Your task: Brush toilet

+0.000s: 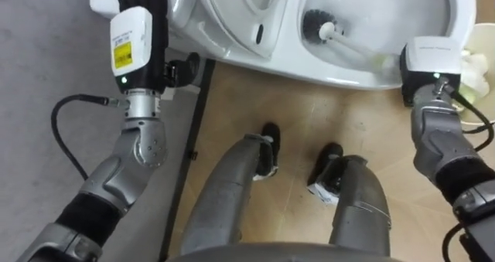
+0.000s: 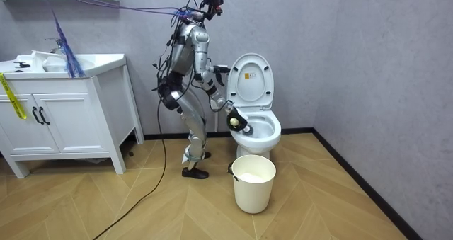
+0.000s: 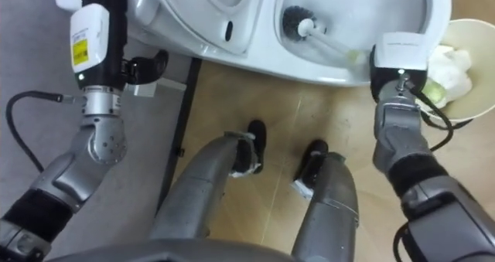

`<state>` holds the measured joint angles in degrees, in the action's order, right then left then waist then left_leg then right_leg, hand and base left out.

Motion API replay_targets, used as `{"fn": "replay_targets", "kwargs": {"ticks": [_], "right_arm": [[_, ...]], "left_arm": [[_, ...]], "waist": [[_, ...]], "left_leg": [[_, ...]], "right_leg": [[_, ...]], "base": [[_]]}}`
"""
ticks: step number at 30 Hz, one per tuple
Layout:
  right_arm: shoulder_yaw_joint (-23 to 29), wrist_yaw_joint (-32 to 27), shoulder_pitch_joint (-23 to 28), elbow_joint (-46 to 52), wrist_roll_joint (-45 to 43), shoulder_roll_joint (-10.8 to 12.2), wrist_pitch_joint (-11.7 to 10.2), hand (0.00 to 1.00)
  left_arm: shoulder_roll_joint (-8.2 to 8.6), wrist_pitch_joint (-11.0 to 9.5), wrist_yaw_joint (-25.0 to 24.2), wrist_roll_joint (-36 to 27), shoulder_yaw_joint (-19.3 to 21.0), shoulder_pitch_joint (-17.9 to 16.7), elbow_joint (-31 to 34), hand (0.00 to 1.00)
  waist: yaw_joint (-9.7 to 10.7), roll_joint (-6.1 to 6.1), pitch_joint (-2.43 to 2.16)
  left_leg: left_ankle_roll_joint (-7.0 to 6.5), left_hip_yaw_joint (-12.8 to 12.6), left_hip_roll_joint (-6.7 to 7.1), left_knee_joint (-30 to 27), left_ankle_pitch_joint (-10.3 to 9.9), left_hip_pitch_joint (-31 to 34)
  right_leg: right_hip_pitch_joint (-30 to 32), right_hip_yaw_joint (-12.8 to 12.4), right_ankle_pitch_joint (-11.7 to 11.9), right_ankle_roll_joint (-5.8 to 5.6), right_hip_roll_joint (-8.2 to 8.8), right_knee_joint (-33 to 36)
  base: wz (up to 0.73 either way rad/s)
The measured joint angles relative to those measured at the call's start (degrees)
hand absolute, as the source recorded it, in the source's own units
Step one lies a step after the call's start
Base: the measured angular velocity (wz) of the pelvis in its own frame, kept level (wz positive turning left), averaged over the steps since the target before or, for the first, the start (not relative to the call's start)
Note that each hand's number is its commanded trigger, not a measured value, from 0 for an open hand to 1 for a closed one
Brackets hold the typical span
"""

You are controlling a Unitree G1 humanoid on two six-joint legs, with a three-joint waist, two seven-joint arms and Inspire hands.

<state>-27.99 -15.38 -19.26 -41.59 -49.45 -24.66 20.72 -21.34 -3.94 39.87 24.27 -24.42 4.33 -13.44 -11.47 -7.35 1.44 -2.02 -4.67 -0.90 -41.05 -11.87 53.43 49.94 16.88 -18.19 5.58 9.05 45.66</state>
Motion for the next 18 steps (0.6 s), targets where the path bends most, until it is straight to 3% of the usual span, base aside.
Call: {"fn": "replay_targets", "kwargs": {"ticks": [3, 5, 7, 8, 10, 12, 14, 18], "right_arm": [[-0.11, 1.06, -0.70, -0.80, 0.03, -0.33, -0.03, 1.00], [-1.96, 1.03, -3.77, -4.87, 0.51, -2.21, -0.59, 1.00], [-4.80, 0.13, -7.20, -9.83, 4.65, -4.48, -2.93, 1.00], [-6.35, -0.65, -8.46, -11.51, 8.42, -5.55, -4.89, 1.00], [-6.07, -3.85, -9.02, -13.96, 17.83, -6.71, -9.71, 1.00], [-3.32, -5.09, -9.03, -15.33, 24.09, -6.60, -12.46, 1.00], [0.75, -5.40, -9.38, -17.97, 28.22, -6.47, -14.97, 1.00], [2.34, -5.78, -10.36, -21.44, 27.80, -6.50, -15.72, 1.00]], "left_arm": [[-0.07, -0.21, 0.03, 0.03, 1.46, -0.46, -0.43, 0.00], [-0.21, -0.24, 0.01, 0.03, 1.27, 0.03, -1.04, 0.00], [-0.76, -0.15, -0.23, -0.23, 0.34, 0.63, -0.87, 0.00], [-2.03, -0.14, -0.12, -0.51, 0.12, 0.70, -0.27, 0.00], [-3.59, 0.33, 0.03, -0.38, 0.10, 0.71, 2.60, 0.00], [-4.18, 0.58, 0.14, 0.47, 0.32, 0.75, 4.77, 0.00], [-3.99, 1.19, -0.39, 3.72, 0.65, 0.80, 5.61, 0.00], [-2.36, 1.49, -1.53, 6.92, 0.44, 1.00, 5.44, 0.00]], "waist": [[0.00, -0.16, 0.14], [-0.48, -0.45, 0.42], [-1.54, 0.15, 0.89], [-1.40, 1.05, 1.43], [0.32, 2.17, 1.77], [1.74, 3.41, 2.34], [2.26, 4.10, 2.36], [1.66, 4.16, 2.36]], "left_leg": [[0.55, 0.18, -0.56, -0.49, -0.26, 0.34], [0.71, 0.17, -0.55, -0.95, -0.15, 0.44], [0.72, -0.07, -0.55, -1.11, -0.12, 0.64], [0.76, -0.07, -0.35, -1.26, -0.08, 0.67], [0.61, 0.40, 1.04, -1.74, 0.10, 1.74], [0.26, 0.26, 1.85, -2.71, 0.34, 2.82], [-0.43, 0.16, 2.85, -3.05, 0.53, 3.94], [-1.45, -0.39, 3.74, -3.00, 0.32, 3.94]], "right_leg": [[-0.03, 0.51, -0.37, 0.73, -0.37, 0.12], [0.16, 0.53, -0.50, 0.91, -0.28, 0.38], [0.73, 0.11, -0.57, 0.92, -0.19, 0.74], [1.08, -0.26, -0.91, 0.98, 0.05, 1.33], [2.37, 0.52, -2.30, 0.92, 2.03, 3.69], [3.54, 0.75, -3.25, 0.70, 3.75, 6.16], [4.92, 0.48, -3.66, 0.15, 5.23, 7.82], [5.50, -0.66, -3.01, -1.05, 5.90, 8.33]], "base": [[0.00], [0.02], [-0.06], [0.04], [0.36], [0.44], [0.25], [-0.01]]}}
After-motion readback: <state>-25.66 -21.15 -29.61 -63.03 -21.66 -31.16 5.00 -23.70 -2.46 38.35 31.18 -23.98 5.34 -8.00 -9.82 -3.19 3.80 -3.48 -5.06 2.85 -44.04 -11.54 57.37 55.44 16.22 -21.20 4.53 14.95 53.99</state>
